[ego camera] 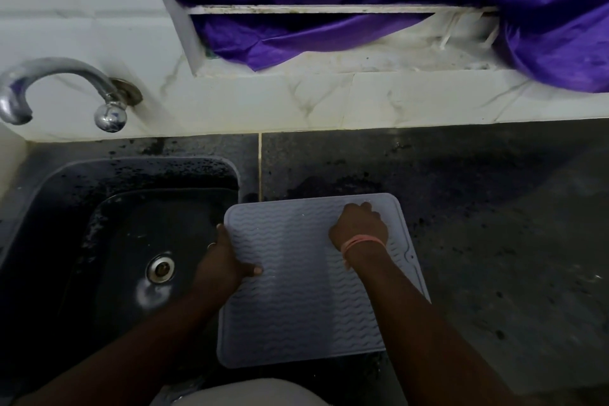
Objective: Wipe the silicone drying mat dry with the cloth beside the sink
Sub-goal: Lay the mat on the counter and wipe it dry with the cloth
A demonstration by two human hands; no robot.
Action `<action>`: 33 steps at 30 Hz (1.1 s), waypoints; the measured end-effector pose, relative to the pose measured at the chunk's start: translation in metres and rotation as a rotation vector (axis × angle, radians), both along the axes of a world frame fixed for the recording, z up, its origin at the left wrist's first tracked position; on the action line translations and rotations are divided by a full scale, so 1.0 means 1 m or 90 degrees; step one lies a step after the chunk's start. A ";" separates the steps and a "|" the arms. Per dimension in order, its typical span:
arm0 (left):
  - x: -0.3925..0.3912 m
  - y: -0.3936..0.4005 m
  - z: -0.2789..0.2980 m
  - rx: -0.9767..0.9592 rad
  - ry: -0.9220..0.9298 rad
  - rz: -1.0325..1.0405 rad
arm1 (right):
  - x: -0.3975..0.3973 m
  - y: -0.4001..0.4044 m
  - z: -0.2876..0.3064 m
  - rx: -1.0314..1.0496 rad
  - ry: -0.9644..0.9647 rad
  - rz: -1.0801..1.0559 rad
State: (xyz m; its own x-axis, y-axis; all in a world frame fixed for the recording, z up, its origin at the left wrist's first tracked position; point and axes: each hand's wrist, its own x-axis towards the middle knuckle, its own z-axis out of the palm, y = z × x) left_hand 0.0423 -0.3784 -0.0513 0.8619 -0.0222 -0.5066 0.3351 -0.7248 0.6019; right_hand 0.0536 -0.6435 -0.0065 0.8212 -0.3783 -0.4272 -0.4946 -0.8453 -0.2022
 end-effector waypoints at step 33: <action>-0.007 0.012 -0.030 0.001 -0.052 0.051 | 0.030 0.175 -0.001 0.190 -0.031 0.271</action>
